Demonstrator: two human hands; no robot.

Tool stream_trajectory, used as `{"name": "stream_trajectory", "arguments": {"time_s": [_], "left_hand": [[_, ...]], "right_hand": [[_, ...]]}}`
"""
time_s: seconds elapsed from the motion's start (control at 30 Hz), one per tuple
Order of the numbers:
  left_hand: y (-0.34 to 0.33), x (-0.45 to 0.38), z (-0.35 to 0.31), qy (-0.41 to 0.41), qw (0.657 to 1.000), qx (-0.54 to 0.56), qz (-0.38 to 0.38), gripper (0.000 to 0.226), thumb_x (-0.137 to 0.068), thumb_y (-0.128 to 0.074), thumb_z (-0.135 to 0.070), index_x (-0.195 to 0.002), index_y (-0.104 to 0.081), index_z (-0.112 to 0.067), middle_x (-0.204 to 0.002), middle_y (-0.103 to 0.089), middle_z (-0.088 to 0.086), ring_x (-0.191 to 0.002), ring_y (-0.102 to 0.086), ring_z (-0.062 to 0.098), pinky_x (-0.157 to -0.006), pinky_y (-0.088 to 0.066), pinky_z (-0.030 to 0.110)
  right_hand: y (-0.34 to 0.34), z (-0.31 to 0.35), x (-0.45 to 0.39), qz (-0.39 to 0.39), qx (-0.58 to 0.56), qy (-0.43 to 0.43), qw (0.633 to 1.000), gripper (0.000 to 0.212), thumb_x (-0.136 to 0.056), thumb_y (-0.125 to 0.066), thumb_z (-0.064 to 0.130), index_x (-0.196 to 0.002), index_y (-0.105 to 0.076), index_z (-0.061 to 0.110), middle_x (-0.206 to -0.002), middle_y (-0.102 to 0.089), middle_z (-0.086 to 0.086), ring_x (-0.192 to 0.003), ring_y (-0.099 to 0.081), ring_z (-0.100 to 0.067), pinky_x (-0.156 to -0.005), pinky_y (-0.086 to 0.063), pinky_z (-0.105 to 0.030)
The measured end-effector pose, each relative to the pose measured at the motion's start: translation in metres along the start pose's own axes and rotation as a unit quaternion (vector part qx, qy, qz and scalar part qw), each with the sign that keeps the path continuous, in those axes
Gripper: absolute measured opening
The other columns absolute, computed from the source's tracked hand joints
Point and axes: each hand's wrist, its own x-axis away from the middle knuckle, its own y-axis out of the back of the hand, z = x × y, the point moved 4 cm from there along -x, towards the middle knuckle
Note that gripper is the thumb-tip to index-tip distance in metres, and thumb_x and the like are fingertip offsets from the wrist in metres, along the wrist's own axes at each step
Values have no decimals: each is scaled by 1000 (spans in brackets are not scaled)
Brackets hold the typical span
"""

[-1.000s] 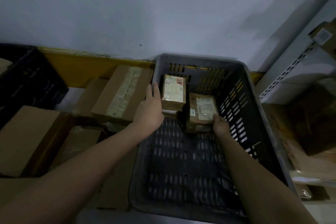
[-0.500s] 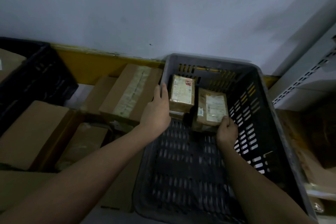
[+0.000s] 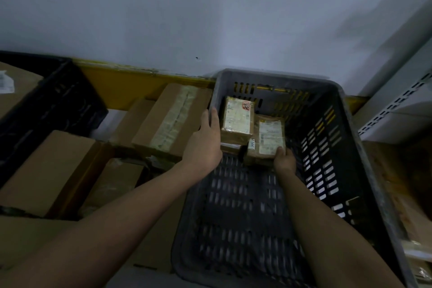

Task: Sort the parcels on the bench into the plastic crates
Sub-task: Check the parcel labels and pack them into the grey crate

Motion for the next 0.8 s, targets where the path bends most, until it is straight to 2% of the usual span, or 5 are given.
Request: {"name": "stream_trajectory", "arguments": {"time_s": [0.23,0.37,0.53,0.6,0.8], "left_hand": [[-4,-2,3,3,1000,-5,-4,97,-92,-59,-6,-157,13,-15,-166,10,8,-70,-49,17,-43,-29,21],[-3,-2,4,3,999,32,-5,91,-95,-57,-16,-158,9,-19,-166,4,6,-80,-55,18,-54,-39,21],[10,3,10,14,989,149,1,72,-101,-45,-37,-159,-5,-23,-157,-26,8,-120,-53,30,-90,-47,40],[22,5,21,12,982,189,-9,64,-102,-41,-43,-157,-17,-20,-156,-32,8,-131,-46,29,-101,-42,40],[83,11,99,23,996,57,-58,50,-103,-32,-46,-146,-42,-22,-148,-45,8,-133,-41,33,-107,-38,46]], "right_hand": [[12,15,-6,110,100,-1,989,53,-103,-49,33,-143,-42,-1,-143,-52,-18,-127,-52,-40,-106,-43,-42],[28,40,9,28,191,27,981,58,-99,-51,36,-142,-38,0,-143,-44,-24,-127,-46,-44,-103,-44,-47],[39,127,58,1,145,178,973,24,-100,-48,25,-97,-61,5,-91,-65,-17,-76,-59,-29,-64,-44,-32],[38,172,83,12,104,233,967,34,-100,-46,23,-74,-56,4,-71,-59,-17,-63,-53,-30,-61,-40,-33],[-8,263,159,95,41,317,943,38,-100,-46,23,-79,-65,-3,-74,-69,-19,-64,-64,-32,-56,-46,-36]]}}
